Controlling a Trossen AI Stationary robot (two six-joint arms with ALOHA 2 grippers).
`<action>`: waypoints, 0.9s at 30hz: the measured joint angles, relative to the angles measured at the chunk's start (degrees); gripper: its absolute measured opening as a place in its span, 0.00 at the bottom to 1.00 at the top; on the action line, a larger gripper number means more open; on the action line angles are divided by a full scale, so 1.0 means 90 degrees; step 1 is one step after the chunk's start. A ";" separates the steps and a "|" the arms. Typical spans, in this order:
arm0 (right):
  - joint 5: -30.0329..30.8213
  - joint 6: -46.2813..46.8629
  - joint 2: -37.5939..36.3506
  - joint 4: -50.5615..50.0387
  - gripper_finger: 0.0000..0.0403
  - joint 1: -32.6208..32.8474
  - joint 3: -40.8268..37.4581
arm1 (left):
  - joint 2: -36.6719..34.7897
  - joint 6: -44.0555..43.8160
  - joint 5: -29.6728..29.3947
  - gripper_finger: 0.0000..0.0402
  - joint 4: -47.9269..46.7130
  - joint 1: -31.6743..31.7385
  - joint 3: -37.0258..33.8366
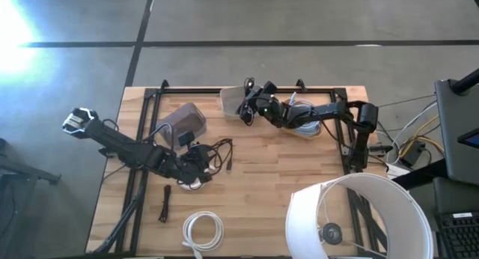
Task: Pick & Place USB Port
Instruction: Put the top black usb cable into the white bin
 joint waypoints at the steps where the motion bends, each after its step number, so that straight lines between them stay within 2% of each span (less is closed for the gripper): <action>1: -0.0059 0.0058 -0.0061 -0.0145 0.44 0.0082 0.0000 | 0.0024 -0.0132 -0.0001 0.33 0.0005 0.0003 -0.0051; 5: -0.0423 0.0305 -0.0560 -0.1050 0.47 0.0525 0.0012 | 0.0232 -0.0369 0.0007 0.33 0.0117 0.0061 -0.0292; 10: -0.0526 0.0837 -0.1512 -0.3042 0.46 0.1222 0.0012 | 0.0627 0.0067 0.0039 0.33 0.0387 0.0451 -0.0437; 15: -0.0544 0.1631 -0.2408 -0.4501 0.44 0.1859 0.0012 | 0.1007 -0.0564 0.1166 0.33 0.0732 0.1451 -0.0284; 19: -0.0541 0.2308 -0.2908 -0.5069 0.44 0.2180 -0.0005 | 0.1240 -0.0468 0.2202 0.33 0.0751 0.2126 -0.0148; 24: -0.0545 0.2576 -0.3216 -0.5185 0.43 0.2399 -0.0149 | 0.1457 -0.0588 0.2762 0.33 0.0755 0.2429 -0.0153; 27: -0.0543 0.2480 -0.3301 -0.5174 0.43 0.2407 -0.0303 | 0.1660 -0.0628 0.2710 0.33 0.0777 0.2432 -0.0159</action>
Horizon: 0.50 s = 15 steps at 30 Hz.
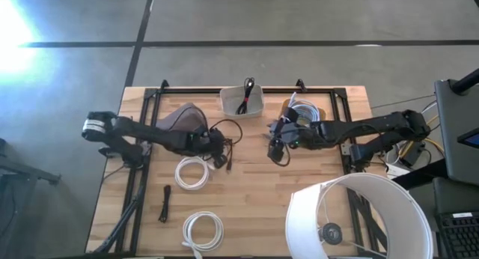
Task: Pick & Place USB Port
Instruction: Put the top black usb cable into the white bin
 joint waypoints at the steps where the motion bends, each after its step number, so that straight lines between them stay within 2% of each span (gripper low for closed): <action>1: 0.0002 -0.0005 -0.0016 0.0009 0.43 -0.0002 -0.0059 | 0.0060 0.0033 -0.0080 0.33 -0.0004 0.0002 -0.0002; 5: 0.0001 -0.0016 -0.0041 -0.0009 0.43 -0.0003 -0.0293 | 0.0314 0.0151 -0.0465 0.33 0.0005 0.0032 -0.0002; 11: -0.0032 0.0012 -0.0029 -0.0009 0.42 0.0022 -0.0562 | 0.0626 0.0155 -0.0478 0.32 0.0005 0.0070 -0.0002; 15: -0.0051 0.0030 -0.0073 -0.0118 0.42 0.0027 -0.0629 | 0.0608 0.0153 -0.0443 0.24 -0.0005 0.0064 0.0006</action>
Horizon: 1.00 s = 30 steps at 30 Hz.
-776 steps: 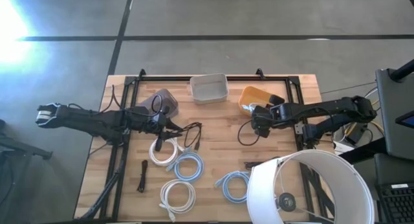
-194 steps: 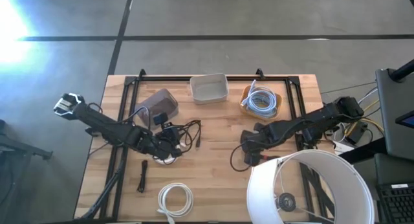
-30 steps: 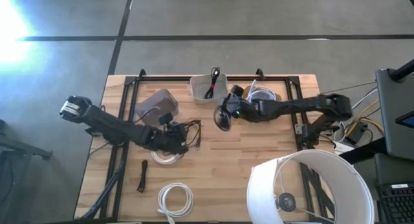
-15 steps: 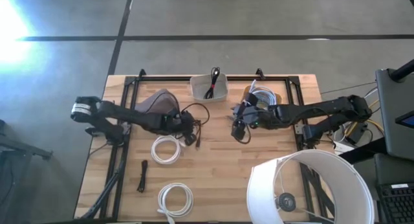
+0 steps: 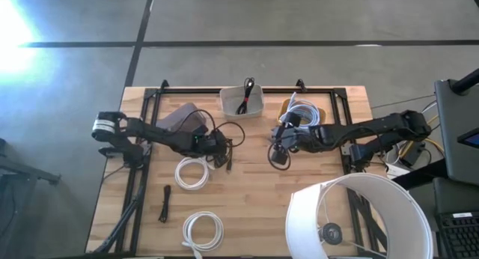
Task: Pick & Place USB Port
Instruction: Put the top black usb cable into the white bin
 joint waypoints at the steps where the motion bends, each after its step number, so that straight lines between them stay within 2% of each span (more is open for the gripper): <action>1: 0.0000 0.0001 -0.0012 -0.0052 0.42 0.0000 0.0000 | -0.0031 0.0001 0.0007 0.21 0.0000 -0.0003 0.0019; 5: 0.0000 0.0001 -0.0061 -0.0051 0.42 0.0000 0.0000 | -0.0303 0.0005 0.0023 0.06 0.0052 -0.0003 0.0029; 7: 0.0000 -0.0018 -0.0095 -0.0048 0.42 0.0000 0.0000 | -0.0465 0.0007 0.0032 0.02 0.0063 -0.0008 0.0029; 13: -0.0001 -0.0043 -0.0178 -0.0055 0.42 -0.0002 0.0000 | -0.1046 0.0237 0.0030 0.02 0.0172 -0.0047 0.0124; 20: -0.0090 0.0212 -0.0221 -0.0053 0.42 0.0070 0.0001 | -0.1386 0.1076 -0.0180 0.02 0.1011 -0.0009 0.0445; 26: -0.0948 0.0316 -0.0223 -0.0058 0.42 0.0115 0.0002 | -0.1366 0.1999 -0.0799 0.01 0.1076 0.0196 0.1079; 30: -0.1311 0.0663 -0.0223 -0.0060 0.42 0.0141 0.0005 | -0.1254 0.2645 -0.0903 0.02 0.1068 0.0505 0.1490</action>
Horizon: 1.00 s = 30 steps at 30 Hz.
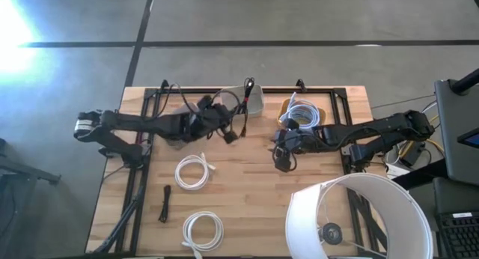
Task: Pick & Place USB Port
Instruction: Put the top black usb cable into the white bin
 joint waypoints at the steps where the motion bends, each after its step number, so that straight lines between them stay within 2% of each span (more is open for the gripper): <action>1: -0.0052 0.0111 0.0000 0.0002 0.42 0.0007 0.0000 | 0.0039 0.0212 0.0000 0.02 -0.0009 0.0092 0.0111; 7: -0.0095 0.0219 0.0008 0.0002 0.42 0.0007 0.0000 | 0.0498 0.1334 -0.0014 0.01 0.0051 0.0790 0.0729; 16: -0.0095 0.0360 0.0015 0.0007 0.42 0.0007 -0.0048 | 0.1685 0.1852 0.0042 0.03 0.0033 0.1780 0.1276; 23: -0.0093 0.0362 0.0017 0.0015 0.42 0.0007 -0.0167 | 0.2435 0.2236 0.0595 0.03 0.0023 0.1957 0.1381; 30: -0.0095 0.0363 0.0018 0.0005 0.42 0.0007 -0.0357 | 0.2664 0.2545 0.0704 0.11 0.0056 0.1891 0.1485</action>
